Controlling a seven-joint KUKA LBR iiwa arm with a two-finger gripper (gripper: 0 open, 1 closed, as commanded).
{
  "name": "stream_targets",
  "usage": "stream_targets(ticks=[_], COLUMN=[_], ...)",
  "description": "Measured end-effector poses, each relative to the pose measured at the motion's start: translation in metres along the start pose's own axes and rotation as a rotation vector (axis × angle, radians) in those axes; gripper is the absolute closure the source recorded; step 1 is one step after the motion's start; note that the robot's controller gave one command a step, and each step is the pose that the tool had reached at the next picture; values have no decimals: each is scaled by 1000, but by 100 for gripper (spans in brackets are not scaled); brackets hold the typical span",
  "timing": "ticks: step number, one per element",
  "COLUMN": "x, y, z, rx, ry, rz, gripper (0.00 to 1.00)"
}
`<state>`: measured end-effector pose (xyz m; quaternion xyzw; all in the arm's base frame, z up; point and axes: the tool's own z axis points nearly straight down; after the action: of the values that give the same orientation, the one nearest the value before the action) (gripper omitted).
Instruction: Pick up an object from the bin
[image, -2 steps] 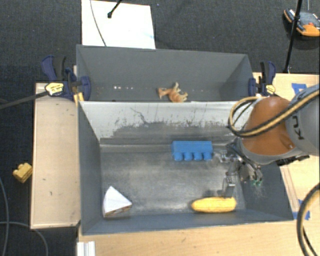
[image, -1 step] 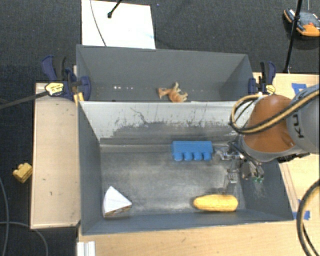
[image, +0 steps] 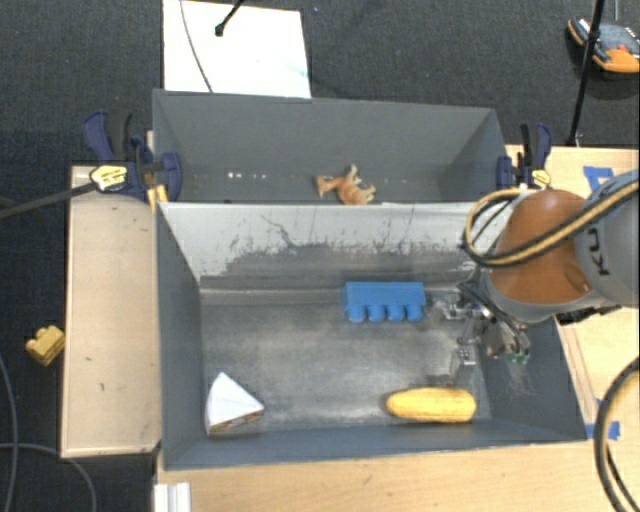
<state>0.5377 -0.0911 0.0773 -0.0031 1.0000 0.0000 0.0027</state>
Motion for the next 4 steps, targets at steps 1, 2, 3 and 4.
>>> stream_targets(ticks=[1, 2, 3, 4], x=[14, 46, 53, 57], y=[-17, 5, 10, 28], z=[-4, 1, 2, -17], rx=[1, 5, 6, 3], ry=[-7, -20, -26, -15], rz=[-10, -51, -59, 1], gripper=[0, 0, 0, 0])
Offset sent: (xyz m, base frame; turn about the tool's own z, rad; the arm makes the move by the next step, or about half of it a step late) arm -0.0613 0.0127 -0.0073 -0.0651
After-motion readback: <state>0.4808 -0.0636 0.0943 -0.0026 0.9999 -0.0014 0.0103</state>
